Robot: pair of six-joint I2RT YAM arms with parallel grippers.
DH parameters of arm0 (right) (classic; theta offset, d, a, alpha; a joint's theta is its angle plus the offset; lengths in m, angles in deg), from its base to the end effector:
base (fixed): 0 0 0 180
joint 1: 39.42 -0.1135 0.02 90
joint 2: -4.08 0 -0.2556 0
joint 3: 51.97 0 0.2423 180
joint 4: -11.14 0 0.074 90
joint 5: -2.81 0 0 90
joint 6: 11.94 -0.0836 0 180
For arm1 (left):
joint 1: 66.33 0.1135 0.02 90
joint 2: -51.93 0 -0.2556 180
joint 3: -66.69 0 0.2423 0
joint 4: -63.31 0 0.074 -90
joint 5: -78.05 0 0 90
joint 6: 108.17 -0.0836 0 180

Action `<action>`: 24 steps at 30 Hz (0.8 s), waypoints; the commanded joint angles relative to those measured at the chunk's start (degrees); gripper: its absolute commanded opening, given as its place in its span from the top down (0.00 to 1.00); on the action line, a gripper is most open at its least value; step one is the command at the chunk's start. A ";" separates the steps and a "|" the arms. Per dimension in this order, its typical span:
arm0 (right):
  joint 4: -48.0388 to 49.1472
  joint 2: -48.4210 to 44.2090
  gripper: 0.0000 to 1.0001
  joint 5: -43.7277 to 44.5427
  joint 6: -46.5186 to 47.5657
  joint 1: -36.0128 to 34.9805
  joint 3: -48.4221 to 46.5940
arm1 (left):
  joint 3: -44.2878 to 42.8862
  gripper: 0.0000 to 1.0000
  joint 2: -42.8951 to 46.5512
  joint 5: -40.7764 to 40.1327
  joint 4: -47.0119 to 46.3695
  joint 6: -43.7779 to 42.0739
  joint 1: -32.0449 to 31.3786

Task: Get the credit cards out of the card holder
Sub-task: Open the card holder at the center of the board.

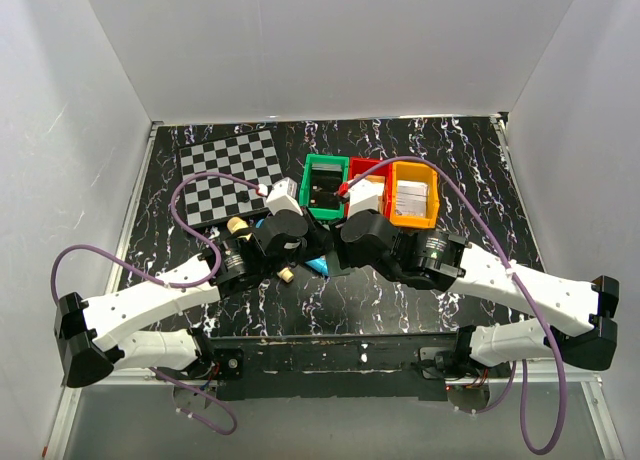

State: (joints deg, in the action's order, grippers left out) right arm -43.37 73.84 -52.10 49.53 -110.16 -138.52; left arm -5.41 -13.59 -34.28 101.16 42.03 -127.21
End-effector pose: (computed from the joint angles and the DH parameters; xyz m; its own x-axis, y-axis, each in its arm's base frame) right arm 0.1365 0.2449 0.3362 -0.4746 -0.1735 -0.8629 -0.4505 0.8901 0.0688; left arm 0.1660 -0.2328 0.2953 -0.6896 -0.4114 -0.5959 0.1039 0.7582 -0.6437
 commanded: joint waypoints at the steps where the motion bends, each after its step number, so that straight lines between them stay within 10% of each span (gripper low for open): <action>1: 2.11 0.64 0.41 -0.38 -0.65 -0.36 -0.39 | -0.16 1.00 2.15 0.18 -0.83 1.05 -0.29; 24: -6.94 7.15 0.58 2.44 -2.49 -0.36 -3.82 | 0.28 1.00 2.85 -0.08 -1.71 1.32 -0.29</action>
State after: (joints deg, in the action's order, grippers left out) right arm -46.78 79.68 -51.38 47.97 -110.40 -140.90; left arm -4.47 -13.37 -34.23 103.34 42.10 -127.21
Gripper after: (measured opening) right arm 0.447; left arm 0.120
